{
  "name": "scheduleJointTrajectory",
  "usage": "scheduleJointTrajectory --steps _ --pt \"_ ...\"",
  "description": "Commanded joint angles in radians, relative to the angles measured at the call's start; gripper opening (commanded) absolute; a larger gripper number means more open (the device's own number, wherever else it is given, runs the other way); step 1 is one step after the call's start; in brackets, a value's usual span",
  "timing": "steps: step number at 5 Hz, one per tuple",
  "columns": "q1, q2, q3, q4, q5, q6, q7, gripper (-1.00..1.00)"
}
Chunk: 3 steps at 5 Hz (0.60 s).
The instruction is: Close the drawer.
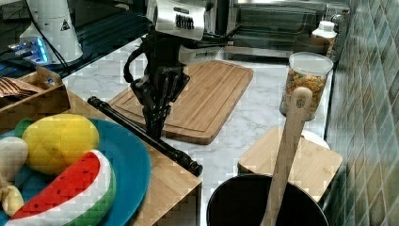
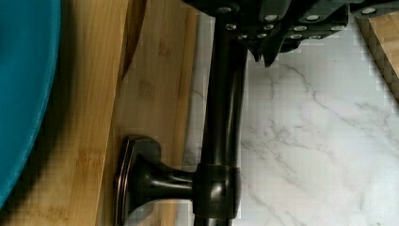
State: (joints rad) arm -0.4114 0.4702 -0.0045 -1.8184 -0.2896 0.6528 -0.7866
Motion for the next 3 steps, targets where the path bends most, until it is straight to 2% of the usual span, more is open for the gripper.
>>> scheduleJointTrajectory --steps 1,3 --pt "-0.16 0.016 -0.184 0.034 -0.044 -0.057 -0.057 -1.0" --pt "-0.161 0.016 -0.184 0.034 -0.045 -0.058 -0.057 -1.0"
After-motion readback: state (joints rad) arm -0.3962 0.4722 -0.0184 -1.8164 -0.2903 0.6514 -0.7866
